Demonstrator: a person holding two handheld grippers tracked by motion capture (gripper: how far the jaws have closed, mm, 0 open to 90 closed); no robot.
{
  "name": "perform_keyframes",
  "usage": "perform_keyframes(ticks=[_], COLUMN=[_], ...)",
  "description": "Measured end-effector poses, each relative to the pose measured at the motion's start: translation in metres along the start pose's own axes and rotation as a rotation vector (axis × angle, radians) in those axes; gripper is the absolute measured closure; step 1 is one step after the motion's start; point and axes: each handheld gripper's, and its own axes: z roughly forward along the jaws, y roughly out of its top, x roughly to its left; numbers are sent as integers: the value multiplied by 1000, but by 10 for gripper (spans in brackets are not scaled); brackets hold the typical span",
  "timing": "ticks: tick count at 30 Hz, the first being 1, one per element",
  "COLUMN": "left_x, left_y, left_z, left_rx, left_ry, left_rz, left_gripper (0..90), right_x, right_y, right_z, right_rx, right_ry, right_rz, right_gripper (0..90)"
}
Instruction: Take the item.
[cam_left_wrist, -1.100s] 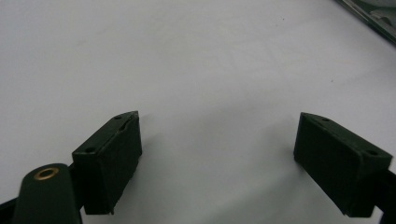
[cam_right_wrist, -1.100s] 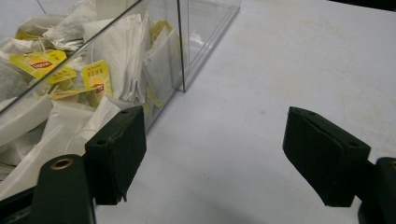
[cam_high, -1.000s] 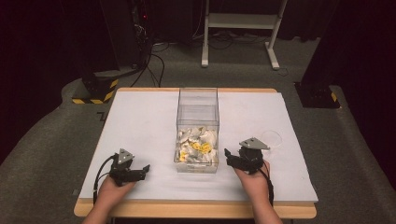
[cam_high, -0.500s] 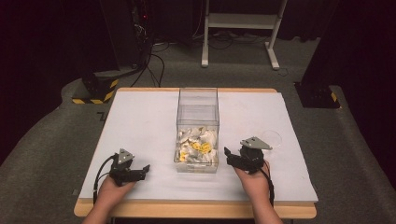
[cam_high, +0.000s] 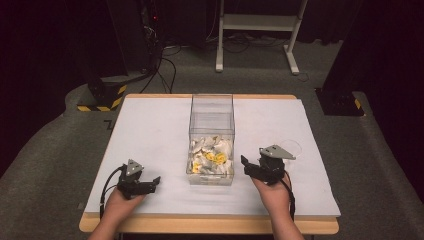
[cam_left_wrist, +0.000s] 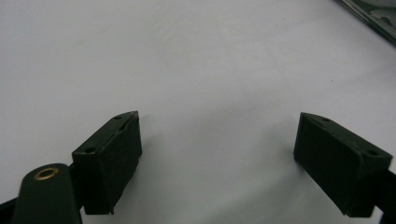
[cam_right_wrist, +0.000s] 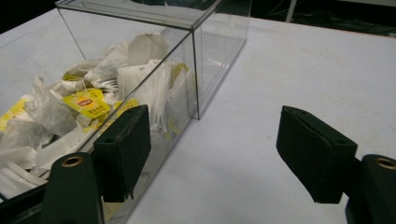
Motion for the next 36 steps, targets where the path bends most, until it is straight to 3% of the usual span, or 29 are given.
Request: perform_keyframes(ticks=[11,17,33,36], left_x=[0,0,0,0], left_y=[0,0,0,0], left_z=[0,0,0,0], left_rx=[0,0,-1,0], left_ry=[0,-1,-1,-1], left_rz=[0,0,-1,-1], left_gripper=[156,156,156,156], right_x=[14,28,53,57], right_y=[10,14,19,20], right_z=[-5,-2,16,18], right_rx=[-30,-31,26,30], right_ry=[48,86,168,152], right_rz=[-45,-83,-110,-114], right_gripper=[282,283,332,319])
